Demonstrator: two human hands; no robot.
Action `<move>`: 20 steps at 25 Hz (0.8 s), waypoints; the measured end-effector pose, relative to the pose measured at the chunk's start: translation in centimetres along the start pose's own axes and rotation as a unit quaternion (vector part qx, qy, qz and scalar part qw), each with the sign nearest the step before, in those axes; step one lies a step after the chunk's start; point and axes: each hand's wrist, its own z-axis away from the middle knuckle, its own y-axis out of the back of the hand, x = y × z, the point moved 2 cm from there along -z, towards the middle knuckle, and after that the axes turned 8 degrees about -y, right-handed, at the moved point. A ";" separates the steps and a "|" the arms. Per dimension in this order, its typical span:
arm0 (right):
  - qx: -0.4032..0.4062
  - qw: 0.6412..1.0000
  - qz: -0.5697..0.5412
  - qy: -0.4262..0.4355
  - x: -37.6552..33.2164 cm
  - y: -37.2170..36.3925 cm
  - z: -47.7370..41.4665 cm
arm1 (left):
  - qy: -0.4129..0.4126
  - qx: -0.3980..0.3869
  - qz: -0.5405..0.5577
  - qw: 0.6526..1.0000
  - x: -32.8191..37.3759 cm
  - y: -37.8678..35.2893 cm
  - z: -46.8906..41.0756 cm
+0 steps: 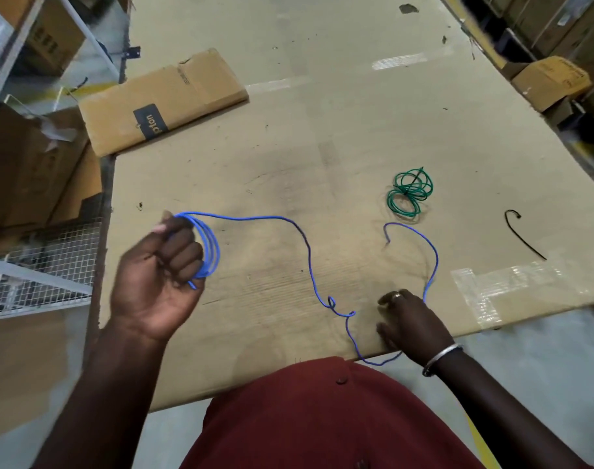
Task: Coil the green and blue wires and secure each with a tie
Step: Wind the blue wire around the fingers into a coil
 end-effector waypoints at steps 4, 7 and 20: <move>0.066 0.954 -0.287 0.049 -6.1 2.9 0.0 | 0.066 -0.007 -0.042 0.997 -4.9 -0.3 -1.5; -0.007 0.891 -0.445 0.086 -11.1 5.3 0.5 | 0.079 0.016 -0.065 0.995 -7.4 -0.9 -2.1; 0.151 0.944 -0.235 0.176 -13.8 6.1 -2.3 | 0.141 0.046 -0.176 0.973 -9.3 -2.3 -1.9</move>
